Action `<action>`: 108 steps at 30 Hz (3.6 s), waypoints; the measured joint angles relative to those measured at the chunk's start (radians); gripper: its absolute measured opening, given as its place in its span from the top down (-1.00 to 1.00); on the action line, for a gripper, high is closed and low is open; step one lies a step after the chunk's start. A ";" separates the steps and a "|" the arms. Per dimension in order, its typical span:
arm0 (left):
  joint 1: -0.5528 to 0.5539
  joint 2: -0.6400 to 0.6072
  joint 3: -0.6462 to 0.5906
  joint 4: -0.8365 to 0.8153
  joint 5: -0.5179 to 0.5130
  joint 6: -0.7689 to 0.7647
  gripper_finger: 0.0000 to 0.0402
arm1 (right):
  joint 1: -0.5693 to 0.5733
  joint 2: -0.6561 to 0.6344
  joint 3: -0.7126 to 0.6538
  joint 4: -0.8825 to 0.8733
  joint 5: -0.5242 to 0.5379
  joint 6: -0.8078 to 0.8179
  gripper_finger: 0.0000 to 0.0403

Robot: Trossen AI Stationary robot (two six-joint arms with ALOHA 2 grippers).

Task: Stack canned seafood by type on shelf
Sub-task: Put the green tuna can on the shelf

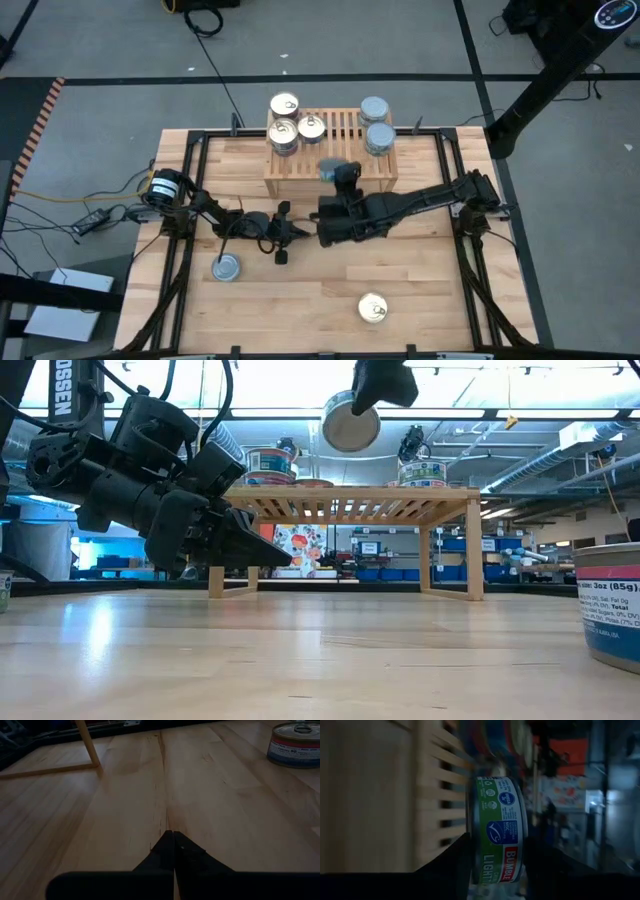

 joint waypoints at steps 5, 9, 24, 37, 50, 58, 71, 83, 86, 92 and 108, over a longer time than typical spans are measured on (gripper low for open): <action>0.000 0.000 0.000 0.000 0.000 0.000 0.99 | -0.079 0.000 0.000 0.000 0.066 -0.061 0.22; 0.000 0.000 0.000 0.000 0.000 0.000 0.99 | -0.155 0.000 0.000 0.000 0.080 -0.097 0.22; 0.000 0.000 0.000 -0.001 0.000 0.000 0.99 | -0.362 -0.002 -0.022 0.199 -0.066 -0.272 0.22; 0.001 0.000 0.000 -0.008 0.000 0.000 0.99 | -0.419 -0.002 -0.100 0.269 -0.123 -0.375 0.22; 0.001 0.000 0.000 -0.008 0.000 0.000 0.99 | -0.438 -0.002 -0.149 0.310 -0.155 -0.404 0.08; 0.001 0.000 0.000 -0.008 0.000 0.000 0.99 | -0.437 -0.002 -0.151 0.306 -0.208 -0.404 -0.22; 0.001 0.000 0.000 -0.008 0.000 0.000 0.99 | -0.443 -0.002 -0.091 0.214 -0.323 -0.285 -0.34; 0.001 0.000 0.000 -0.018 0.000 0.000 0.99 | -0.457 -0.002 0.022 0.132 -0.403 -0.228 -0.17; 0.001 0.000 0.000 -0.021 0.000 0.000 0.99 | -0.466 -0.002 0.058 0.122 -0.448 -0.209 0.05; 0.001 0.000 0.000 -0.022 0.000 0.000 0.99 | -0.537 -0.002 0.111 0.130 -0.612 -0.107 0.66; 0.001 0.000 0.000 -0.022 0.000 0.000 0.99 | -0.685 -0.001 0.085 0.140 -0.949 0.000 0.97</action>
